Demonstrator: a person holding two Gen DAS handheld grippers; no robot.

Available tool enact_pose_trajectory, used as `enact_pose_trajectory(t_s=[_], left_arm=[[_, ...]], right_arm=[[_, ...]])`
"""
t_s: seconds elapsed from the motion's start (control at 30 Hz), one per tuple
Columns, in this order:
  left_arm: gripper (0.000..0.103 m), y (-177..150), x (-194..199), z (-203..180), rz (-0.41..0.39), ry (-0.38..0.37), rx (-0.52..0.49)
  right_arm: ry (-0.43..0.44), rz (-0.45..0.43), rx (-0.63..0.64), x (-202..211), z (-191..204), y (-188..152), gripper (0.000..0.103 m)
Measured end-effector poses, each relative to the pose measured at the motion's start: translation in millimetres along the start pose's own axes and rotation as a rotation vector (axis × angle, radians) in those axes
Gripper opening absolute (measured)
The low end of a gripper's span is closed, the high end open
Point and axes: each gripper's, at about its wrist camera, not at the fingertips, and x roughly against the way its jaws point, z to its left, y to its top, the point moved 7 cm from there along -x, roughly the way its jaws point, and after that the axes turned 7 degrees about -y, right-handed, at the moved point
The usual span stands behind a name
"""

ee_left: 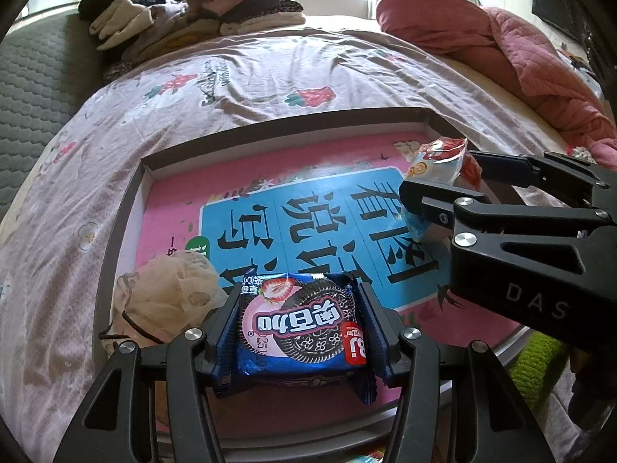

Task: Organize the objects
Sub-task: 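Carry the cookie pack with the left tool while the right tool lowers the toy egg over the tray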

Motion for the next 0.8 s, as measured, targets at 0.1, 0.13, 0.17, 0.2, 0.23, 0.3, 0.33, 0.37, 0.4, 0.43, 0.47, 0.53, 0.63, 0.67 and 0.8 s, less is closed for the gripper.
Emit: enact_pose_trajectory(t_s=[0.1,0.13,0.17,0.2,0.23,0.3,0.33,0.37,0.4,0.43,0.47,0.53,0.63,0.67,0.8], left_arm=[[0.058,-0.1,-0.3,0.0,0.001,0.001,-0.004],[0.058,-0.1,-0.3,-0.1,0.002,0.000,-0.002],[0.058,0.0,-0.5,-0.2,0.002,0.000,-0.001],[0.058,0.0,-0.4,0.0,0.002,-0.001,0.000],[0.058,0.1,-0.4,-0.1,0.003,0.001,0.001],[0.058,0.3,0.0,-0.3,0.003,0.002,0.002],[0.058,0.1,0.2,-0.1,0.003,0.002,0.001],[0.058,0.1,0.5,-0.3,0.003,0.002,0.001],[0.058,0.1,0.4,-0.1,0.001,0.001,0.003],[0.058,0.1,0.2,0.0,0.003,0.000,0.005],[0.058,0.1,0.0,0.6,0.004,0.000,0.007],[0.058,-0.4,0.2,1.5,0.006,-0.002,0.009],[0.058,-0.7,0.6,2.7,0.010,-0.005,0.016],[0.058,-0.8,0.7,2.9,0.012,-0.006,0.017],[0.058,-0.8,1.1,2.3,0.018,-0.002,0.018]], right_arm=[[-0.001,0.001,0.010,1.2,1.7,-0.2,0.062],[-0.002,0.001,0.012,1.6,2.2,-0.3,0.062],[-0.002,0.000,0.015,1.9,3.1,-0.3,0.062],[-0.002,0.003,0.019,1.8,3.8,-0.7,0.062],[-0.003,0.002,0.021,2.1,4.5,-0.6,0.062],[-0.004,0.003,0.023,2.4,5.1,-0.4,0.062],[-0.005,0.003,0.024,2.5,5.0,-0.2,0.062],[-0.005,0.003,0.024,2.6,5.0,-0.2,0.062],[-0.006,0.003,0.024,2.6,5.5,-0.1,0.062],[-0.006,0.004,0.025,2.5,5.5,-0.1,0.062],[-0.007,0.003,0.024,2.9,5.4,0.0,0.062],[-0.005,0.004,0.024,2.5,5.5,-0.1,0.062],[-0.003,0.006,0.017,3.7,3.9,-0.7,0.062],[-0.003,0.007,0.016,4.4,3.4,-0.6,0.062],[-0.007,0.005,0.018,5.5,3.4,-0.4,0.062]])
